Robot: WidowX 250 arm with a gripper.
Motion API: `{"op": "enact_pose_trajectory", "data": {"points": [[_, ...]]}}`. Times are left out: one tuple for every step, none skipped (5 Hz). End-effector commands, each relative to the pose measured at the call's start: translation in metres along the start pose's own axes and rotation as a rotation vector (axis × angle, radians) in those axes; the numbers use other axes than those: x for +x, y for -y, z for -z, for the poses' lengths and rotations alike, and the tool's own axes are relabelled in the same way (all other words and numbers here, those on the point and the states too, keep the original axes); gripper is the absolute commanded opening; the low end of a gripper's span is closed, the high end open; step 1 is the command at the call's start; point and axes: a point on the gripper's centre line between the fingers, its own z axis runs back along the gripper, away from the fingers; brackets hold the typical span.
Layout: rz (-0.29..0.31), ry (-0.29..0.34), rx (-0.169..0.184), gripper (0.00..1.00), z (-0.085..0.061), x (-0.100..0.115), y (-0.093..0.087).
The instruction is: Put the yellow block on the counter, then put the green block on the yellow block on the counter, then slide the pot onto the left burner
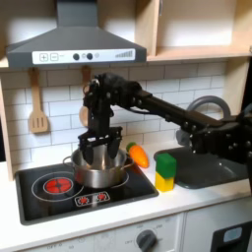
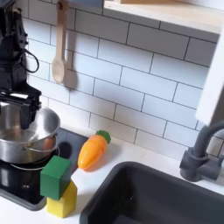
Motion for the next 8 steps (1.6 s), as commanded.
{"op": "enact_pose_trajectory", "data": {"points": [[0.023, -0.039, 0.000, 1.00, 0.012, -0.005, 0.002], [0.022, -0.057, 0.005, 1.00, 0.019, -0.009, 0.001], [0.008, -0.072, 0.009, 1.00, 0.025, -0.010, -0.004], [-0.033, -0.065, 0.023, 1.00, 0.023, -0.006, -0.015], [-0.059, -0.061, 0.034, 1.00, 0.018, -0.003, -0.020], [-0.108, -0.054, 0.051, 1.00, 0.016, 0.004, -0.035], [-0.149, -0.051, 0.064, 1.00, 0.015, 0.011, -0.049], [-0.175, -0.059, 0.070, 1.00, 0.016, 0.014, -0.058]]}}
